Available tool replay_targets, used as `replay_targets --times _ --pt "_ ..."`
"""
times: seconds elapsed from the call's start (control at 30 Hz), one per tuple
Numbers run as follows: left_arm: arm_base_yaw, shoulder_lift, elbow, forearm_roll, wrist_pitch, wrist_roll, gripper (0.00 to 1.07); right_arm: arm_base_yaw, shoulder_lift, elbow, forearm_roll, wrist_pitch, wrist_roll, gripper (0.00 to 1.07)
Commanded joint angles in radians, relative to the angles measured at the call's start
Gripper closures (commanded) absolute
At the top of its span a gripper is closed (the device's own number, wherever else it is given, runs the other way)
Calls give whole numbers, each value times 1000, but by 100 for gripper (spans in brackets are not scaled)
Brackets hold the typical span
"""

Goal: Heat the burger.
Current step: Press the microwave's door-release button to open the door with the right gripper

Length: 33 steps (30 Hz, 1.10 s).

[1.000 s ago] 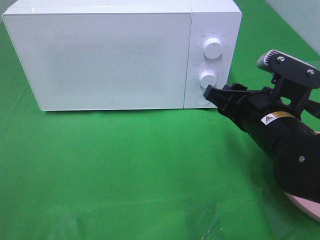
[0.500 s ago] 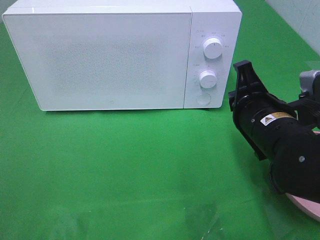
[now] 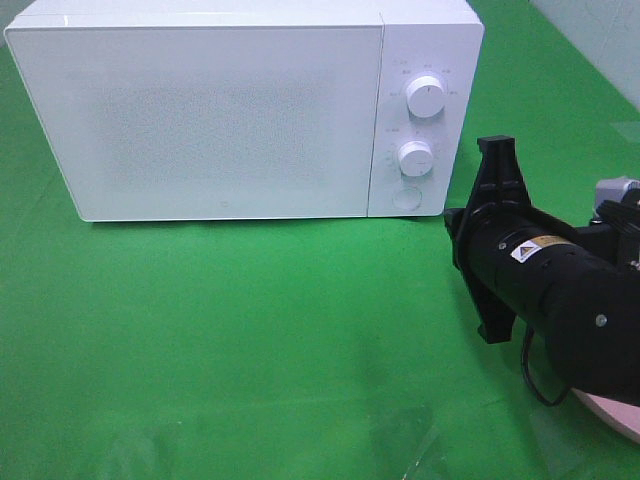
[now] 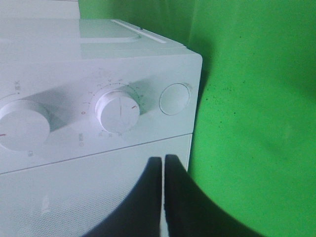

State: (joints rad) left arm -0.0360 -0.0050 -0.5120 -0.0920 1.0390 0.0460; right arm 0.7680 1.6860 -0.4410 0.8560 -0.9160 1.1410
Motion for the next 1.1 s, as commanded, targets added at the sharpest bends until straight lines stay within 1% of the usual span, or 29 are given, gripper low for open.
replay_targets --times 0.03,0.07,0.1,0.13,0.17,0.23,0.27,0.37,0.43,0.53,0.63,0.77,0.83,1.07,1.1 --pt "4 -20 2 1 -4 -6 6 -42 35 -20 -123 31 91 107" --pt "4 -20 2 1 -4 -6 6 -42 35 -20 -123 31 91 107" --pt "4 -20 2 1 -4 -6 6 -67 59 -29 -196 31 165 107" --pt "4 -20 2 1 -4 -6 6 -67 59 -29 -196 31 165 107" --pt "4 -20 2 1 -4 -6 6 -94 85 -45 -263 27 231 107" --pt "4 -18 2 2 -4 -6 6 -106 98 -54 -288 28 250 107" --pt "4 -18 2 2 -4 -6 6 -125 123 -72 -325 28 279 107" --pt "4 -18 2 2 -4 -6 6 -142 144 -87 -339 29 288 107" --pt "4 -18 2 2 -4 -6 6 -168 186 -117 -341 32 295 107" --pt "4 -18 2 2 -4 -6 6 -173 198 -127 -343 38 295 107" --pt "4 -18 2 2 -4 -6 6 -193 234 -167 -366 78 295 107" --pt "4 -18 2 2 -4 -6 6 -213 259 -194 -373 82 295 107" --pt "4 -18 2 2 -4 -6 6 -237 291 -235 -393 102 298 107" --pt "4 -18 2 2 -4 -6 6 -248 333 -281 -410 111 299 107" --pt "4 -18 2 2 -4 -6 6 -248 346 -300 -407 109 299 107"
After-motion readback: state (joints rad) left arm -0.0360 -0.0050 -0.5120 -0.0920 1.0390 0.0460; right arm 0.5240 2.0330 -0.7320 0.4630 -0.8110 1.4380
